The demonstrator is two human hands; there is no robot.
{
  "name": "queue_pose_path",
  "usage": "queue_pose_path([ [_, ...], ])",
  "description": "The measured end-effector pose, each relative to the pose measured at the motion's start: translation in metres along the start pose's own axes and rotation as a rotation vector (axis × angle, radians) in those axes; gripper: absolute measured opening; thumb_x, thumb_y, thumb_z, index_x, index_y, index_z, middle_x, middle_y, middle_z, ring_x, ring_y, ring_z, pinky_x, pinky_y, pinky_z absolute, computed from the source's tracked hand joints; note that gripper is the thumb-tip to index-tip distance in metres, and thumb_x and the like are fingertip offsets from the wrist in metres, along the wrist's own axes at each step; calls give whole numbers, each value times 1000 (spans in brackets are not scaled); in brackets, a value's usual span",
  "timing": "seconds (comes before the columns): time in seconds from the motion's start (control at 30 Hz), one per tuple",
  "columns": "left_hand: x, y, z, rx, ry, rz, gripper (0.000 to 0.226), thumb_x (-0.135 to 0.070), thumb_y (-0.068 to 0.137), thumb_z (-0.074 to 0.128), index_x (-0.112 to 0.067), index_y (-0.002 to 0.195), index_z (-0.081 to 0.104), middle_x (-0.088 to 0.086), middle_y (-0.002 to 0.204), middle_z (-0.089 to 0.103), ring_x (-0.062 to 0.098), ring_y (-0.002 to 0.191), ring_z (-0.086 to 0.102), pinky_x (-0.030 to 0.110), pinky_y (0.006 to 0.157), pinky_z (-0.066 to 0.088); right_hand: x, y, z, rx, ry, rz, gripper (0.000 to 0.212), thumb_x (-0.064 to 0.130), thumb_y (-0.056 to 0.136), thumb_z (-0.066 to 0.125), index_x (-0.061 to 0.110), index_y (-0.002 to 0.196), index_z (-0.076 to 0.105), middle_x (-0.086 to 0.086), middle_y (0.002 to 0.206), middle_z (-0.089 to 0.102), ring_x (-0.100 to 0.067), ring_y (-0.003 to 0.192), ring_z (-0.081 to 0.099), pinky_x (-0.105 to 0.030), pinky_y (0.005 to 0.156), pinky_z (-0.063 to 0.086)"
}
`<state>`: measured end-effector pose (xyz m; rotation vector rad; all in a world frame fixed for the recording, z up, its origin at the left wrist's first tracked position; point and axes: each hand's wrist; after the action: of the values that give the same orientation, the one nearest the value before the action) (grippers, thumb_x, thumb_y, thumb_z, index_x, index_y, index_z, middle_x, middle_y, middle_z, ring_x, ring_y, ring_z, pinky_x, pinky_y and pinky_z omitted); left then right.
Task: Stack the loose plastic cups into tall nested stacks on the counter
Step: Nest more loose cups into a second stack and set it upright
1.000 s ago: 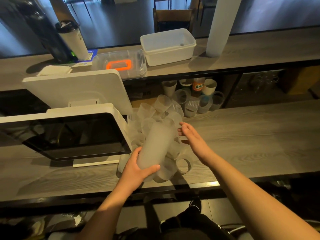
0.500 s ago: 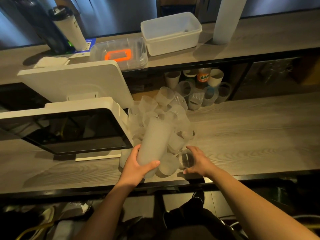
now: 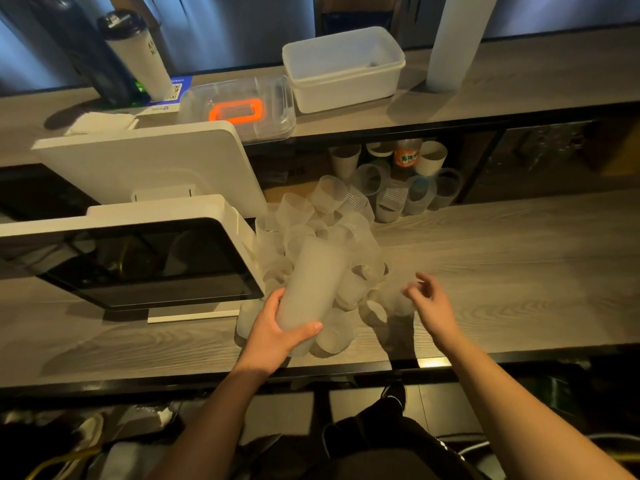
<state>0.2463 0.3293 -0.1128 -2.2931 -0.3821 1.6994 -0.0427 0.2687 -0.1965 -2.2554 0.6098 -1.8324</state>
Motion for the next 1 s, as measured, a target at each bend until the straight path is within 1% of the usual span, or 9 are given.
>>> queue_pose_path([
  [0.13,-1,0,2,14,-20,12,76,-29,73,87,-32,135,42,-14,120,53,4,105,57,13,68,52,36,-1,-13,7,230,-31,41,29,92,67,12,128,62,-12,126,64,-27,120,58,-41,105,46],
  [0.2,-2,0,3,30,-9,17,77,-31,72,87,-35,133,42,-15,121,53,5,106,57,14,68,52,60,-7,-15,67,309,-92,61,51,79,74,9,123,66,-14,121,67,-31,117,61,-42,101,48],
  [0.3,-4,-2,5,50,36,38,75,-31,71,88,-37,130,43,-18,119,52,-1,103,56,10,68,50,94,-17,-11,111,365,-203,87,73,60,78,9,119,67,-10,114,67,-24,106,61,-37,91,48],
  [0.4,-5,-3,5,70,105,67,77,-36,68,90,-41,129,43,-22,120,51,-1,106,55,11,69,49,118,-24,-4,130,349,-277,75,69,65,75,14,116,68,-3,111,68,-17,105,62,-33,90,49],
  [0.47,-6,-5,5,86,140,83,79,-37,68,90,-41,131,42,-23,121,50,1,108,54,10,67,49,127,-30,2,165,292,-311,66,62,70,70,17,118,68,6,110,70,-8,103,64,-25,86,51],
  [0.6,-6,-7,3,101,162,117,79,-34,67,91,-40,130,44,-20,123,52,1,109,54,4,67,47,131,-39,16,237,152,-363,71,62,71,66,19,128,64,7,119,67,-1,109,62,-13,85,49],
  [0.73,-5,-10,1,101,168,112,78,-33,67,91,-39,130,44,-18,123,50,4,107,54,4,66,48,129,-46,29,304,61,-362,64,63,73,64,29,128,62,6,123,62,-2,112,58,-12,89,46],
  [0.87,-5,-9,-3,81,165,119,77,-31,69,90,-37,129,43,-17,122,49,6,107,54,7,64,49,124,-56,50,387,29,-308,59,53,82,59,26,135,58,12,129,58,4,117,52,-16,94,41],
  [1.0,4,-8,-8,90,177,97,76,-35,67,91,-37,126,44,-17,119,53,5,110,55,13,73,47,114,-60,58,491,51,-230,63,59,88,54,25,142,53,22,129,56,13,116,52,-17,102,40],
])
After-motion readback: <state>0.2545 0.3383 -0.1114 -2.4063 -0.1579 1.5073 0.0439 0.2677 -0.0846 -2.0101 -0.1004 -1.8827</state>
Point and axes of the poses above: each hand's wrist, its own y-axis towards the middle knuckle, its own z-axis out of the palm, x = y × z
